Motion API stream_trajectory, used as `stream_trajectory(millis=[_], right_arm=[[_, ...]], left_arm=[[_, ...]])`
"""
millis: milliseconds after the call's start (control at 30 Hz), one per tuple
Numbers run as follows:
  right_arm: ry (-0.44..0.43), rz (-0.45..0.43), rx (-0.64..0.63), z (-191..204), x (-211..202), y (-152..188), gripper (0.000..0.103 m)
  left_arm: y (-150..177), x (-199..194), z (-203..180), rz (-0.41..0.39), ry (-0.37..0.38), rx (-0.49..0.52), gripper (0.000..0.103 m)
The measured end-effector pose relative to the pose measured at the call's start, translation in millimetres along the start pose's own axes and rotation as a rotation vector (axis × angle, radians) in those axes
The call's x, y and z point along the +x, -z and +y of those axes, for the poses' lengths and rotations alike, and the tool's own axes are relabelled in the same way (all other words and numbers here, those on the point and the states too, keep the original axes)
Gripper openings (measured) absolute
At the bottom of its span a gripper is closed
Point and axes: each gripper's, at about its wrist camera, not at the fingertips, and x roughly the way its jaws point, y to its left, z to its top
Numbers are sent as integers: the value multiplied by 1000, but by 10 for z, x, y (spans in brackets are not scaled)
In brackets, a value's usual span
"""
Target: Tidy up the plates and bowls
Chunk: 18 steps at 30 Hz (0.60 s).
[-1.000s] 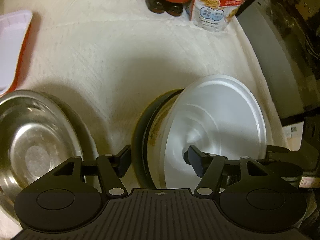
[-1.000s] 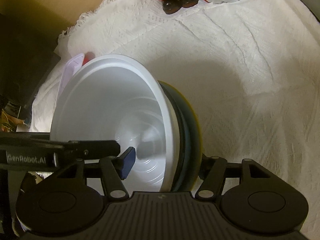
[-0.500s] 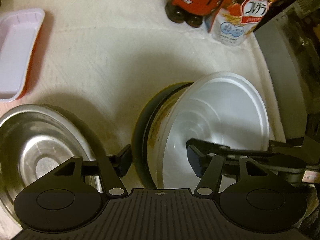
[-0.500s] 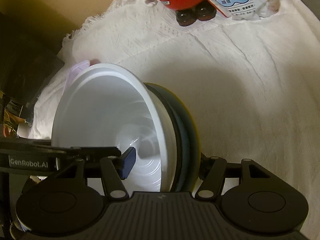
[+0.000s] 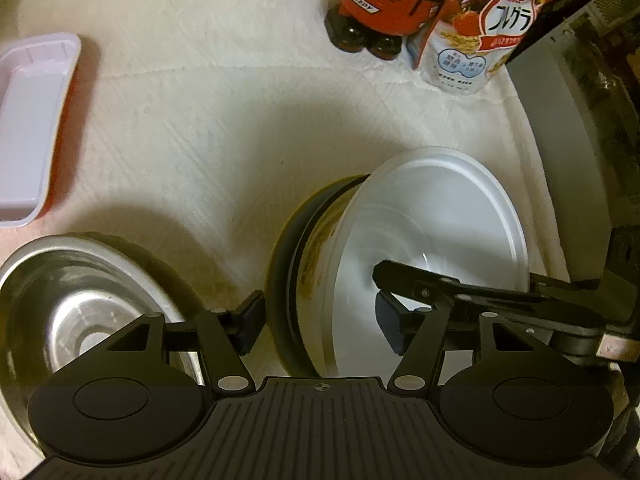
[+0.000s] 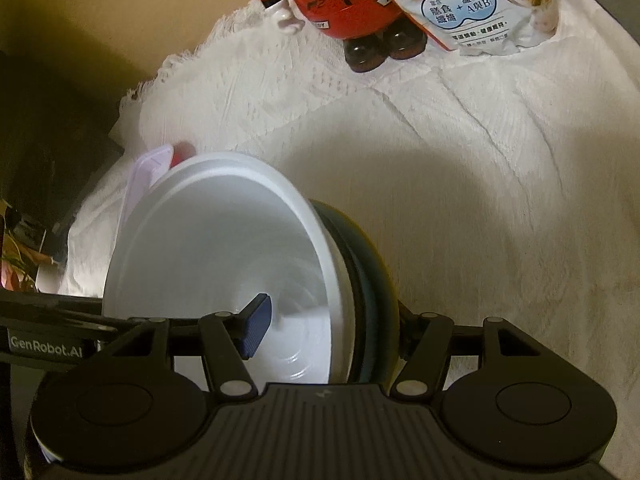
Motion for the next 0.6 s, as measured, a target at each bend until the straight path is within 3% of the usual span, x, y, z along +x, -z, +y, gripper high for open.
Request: stream_trajectory(millis=[333, 600], right_arm=[[13, -6, 34, -89, -32, 15, 62], [-38, 26, 48, -66, -8, 83, 62]], left_arm=[[21, 8, -53, -3, -35, 26, 61], [49, 2, -51, -21, -33, 21, 63]])
